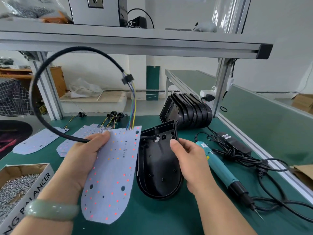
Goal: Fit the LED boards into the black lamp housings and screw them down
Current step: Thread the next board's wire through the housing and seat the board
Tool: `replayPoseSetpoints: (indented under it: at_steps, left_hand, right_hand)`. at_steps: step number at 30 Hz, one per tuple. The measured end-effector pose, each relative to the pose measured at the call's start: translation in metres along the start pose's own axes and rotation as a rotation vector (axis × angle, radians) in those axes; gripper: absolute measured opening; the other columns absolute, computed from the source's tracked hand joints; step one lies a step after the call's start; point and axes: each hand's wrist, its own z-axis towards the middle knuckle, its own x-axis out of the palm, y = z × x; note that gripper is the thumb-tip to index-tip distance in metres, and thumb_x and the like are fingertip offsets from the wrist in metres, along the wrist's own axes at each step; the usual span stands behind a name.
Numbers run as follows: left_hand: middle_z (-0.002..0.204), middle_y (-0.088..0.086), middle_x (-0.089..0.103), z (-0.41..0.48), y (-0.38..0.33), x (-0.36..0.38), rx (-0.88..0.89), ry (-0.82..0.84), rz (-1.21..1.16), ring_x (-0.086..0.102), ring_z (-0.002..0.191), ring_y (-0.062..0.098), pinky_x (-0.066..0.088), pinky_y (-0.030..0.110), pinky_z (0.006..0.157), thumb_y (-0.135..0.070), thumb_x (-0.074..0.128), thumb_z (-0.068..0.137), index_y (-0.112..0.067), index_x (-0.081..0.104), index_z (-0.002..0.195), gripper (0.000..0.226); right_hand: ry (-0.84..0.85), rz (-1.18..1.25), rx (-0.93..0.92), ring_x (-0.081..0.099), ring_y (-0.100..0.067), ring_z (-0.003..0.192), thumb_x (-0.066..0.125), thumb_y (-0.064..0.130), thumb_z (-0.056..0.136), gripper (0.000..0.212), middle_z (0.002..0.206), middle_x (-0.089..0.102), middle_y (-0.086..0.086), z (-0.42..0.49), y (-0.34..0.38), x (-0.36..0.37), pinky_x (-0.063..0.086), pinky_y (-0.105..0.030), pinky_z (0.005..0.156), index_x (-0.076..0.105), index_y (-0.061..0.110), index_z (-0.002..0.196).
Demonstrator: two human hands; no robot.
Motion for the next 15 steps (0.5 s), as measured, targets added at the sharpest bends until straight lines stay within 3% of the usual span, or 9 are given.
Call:
replayPoseSetpoints:
  at_steps: [4,7,10,13,15]
  left_hand:
    - [0.061,0.007,0.068,-0.003,0.005,0.008,-0.039,0.037,-0.023,0.061,0.043,0.018,0.051,0.024,0.043,-0.023,0.061,0.089,-0.012,0.072,0.065,0.028]
    - [0.067,0.010,0.069,0.000,0.014,0.017,-0.070,0.050,0.005,0.063,0.048,0.019,0.053,0.029,0.051,-0.025,0.058,0.091,-0.010,0.070,0.075,0.025]
    - [0.077,0.014,0.072,0.003,0.019,0.023,-0.077,0.098,-0.024,0.067,0.057,0.023,0.057,0.033,0.054,-0.023,0.059,0.086,-0.003,0.067,0.090,0.022]
    - [0.084,0.014,0.075,0.002,0.017,0.024,-0.070,0.130,-0.113,0.072,0.067,0.024,0.058,0.033,0.056,-0.010,0.062,0.073,0.000,0.066,0.094,0.024]
    - [0.089,0.015,0.075,0.003,0.019,0.023,-0.058,0.026,-0.001,0.072,0.074,0.027,0.060,0.039,0.068,-0.008,0.068,0.075,-0.001,0.068,0.093,0.019]
  right_hand:
    - [0.069,0.065,-0.022,0.068,-0.001,0.081,0.067,0.019,0.088,0.007,0.087,0.075,0.010,-0.004,0.005,0.002,0.049,-0.013,0.073,0.073,0.020,0.093]
    - [0.154,0.167,0.040,0.071,-0.012,0.086,0.064,0.018,0.091,0.012,0.092,0.076,0.000,-0.010,0.007,0.008,0.054,-0.021,0.074,0.075,0.016,0.094]
    - [0.119,0.231,0.042,0.071,-0.017,0.084,0.061,0.015,0.093,0.014,0.092,0.076,-0.004,-0.011,0.008,0.013,0.057,-0.026,0.074,0.074,0.013,0.094]
    - [0.050,0.271,0.074,0.070,-0.029,0.095,0.061,0.017,0.093,0.013,0.095,0.076,-0.008,-0.011,0.006,0.016,0.055,-0.040,0.088,0.073,0.012,0.092]
    - [0.022,0.294,0.096,0.068,-0.033,0.100,0.061,0.019,0.093,0.014,0.096,0.075,-0.009,-0.012,0.004,0.019,0.053,-0.047,0.093,0.073,0.012,0.091]
